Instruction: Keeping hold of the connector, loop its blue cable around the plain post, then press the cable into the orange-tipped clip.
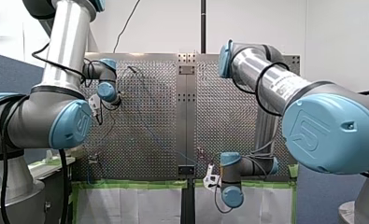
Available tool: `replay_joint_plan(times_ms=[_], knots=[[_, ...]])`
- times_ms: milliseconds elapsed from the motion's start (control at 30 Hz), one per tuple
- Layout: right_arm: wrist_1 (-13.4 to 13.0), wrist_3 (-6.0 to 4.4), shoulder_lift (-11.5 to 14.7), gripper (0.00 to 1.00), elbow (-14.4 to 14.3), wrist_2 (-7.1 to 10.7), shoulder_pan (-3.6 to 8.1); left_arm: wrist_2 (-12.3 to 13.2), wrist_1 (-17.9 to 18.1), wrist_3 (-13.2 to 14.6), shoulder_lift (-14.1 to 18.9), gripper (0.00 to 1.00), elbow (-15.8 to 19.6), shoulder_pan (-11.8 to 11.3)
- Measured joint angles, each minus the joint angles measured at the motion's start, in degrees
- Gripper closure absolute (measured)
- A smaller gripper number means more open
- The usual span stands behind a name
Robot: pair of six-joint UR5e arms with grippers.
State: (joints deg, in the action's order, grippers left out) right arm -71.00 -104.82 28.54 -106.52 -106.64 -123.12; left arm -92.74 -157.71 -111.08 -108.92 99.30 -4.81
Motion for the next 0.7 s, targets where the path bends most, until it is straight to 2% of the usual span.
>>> replay_joint_plan(times_ms=[133,433,700], knots=[[-2.0,0.08,2.5,1.00,-2.5,-0.27,0.04,-0.4,-0.9,-0.7,0.0,0.00,0.0,0.0],[-2.1,0.27,7.3,1.00,-7.2,-0.57,0.10,-0.5,-3.4,-2.4,0.0,0.00,0.1,0.3],[-2.2,0.71,11.3,1.00,-8.2,-0.39,0.11,-0.8,-4.8,-4.2,0.0,0.00,1.0,0.3]])
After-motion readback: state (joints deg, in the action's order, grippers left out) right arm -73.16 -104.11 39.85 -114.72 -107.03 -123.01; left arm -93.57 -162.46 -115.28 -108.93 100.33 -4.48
